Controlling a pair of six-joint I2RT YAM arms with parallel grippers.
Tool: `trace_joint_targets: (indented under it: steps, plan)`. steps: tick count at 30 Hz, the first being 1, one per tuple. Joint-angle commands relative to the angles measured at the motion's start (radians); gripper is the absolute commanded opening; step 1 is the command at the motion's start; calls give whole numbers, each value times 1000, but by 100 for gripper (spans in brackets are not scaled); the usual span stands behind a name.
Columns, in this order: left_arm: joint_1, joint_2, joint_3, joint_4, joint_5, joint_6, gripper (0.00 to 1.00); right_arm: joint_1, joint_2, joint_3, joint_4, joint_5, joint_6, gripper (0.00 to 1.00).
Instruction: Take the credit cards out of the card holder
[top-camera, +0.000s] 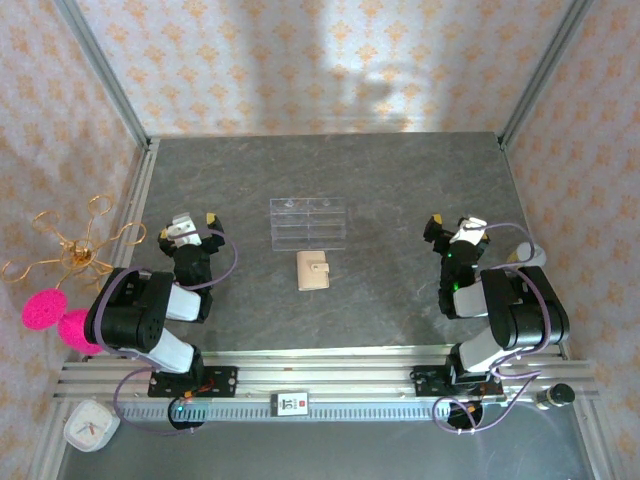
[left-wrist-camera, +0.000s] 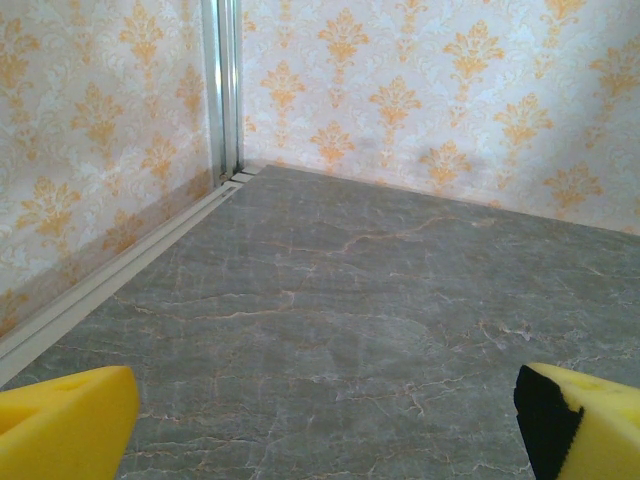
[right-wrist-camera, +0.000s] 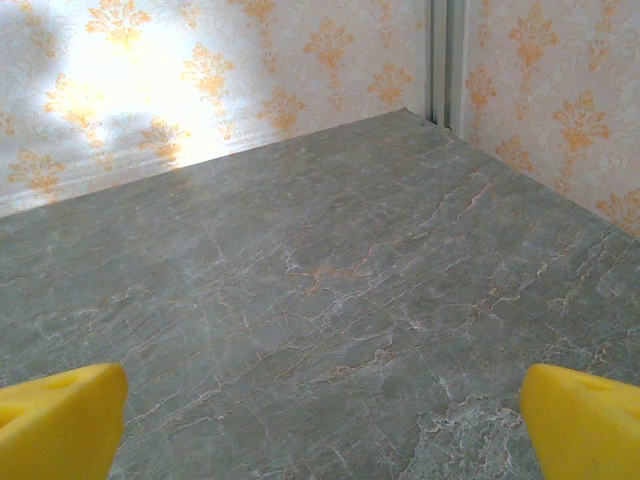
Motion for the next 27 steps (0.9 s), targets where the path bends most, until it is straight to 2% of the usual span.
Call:
trace_joint_targets:
  steps: [1,27]
  plan:
    - [2,3,-3,41,-3,-2,99,-1,-8,0,37,13,4,100]
    - [2,3,-3,41,-5,-1,99,-6,-9,3,32,3,7,100]
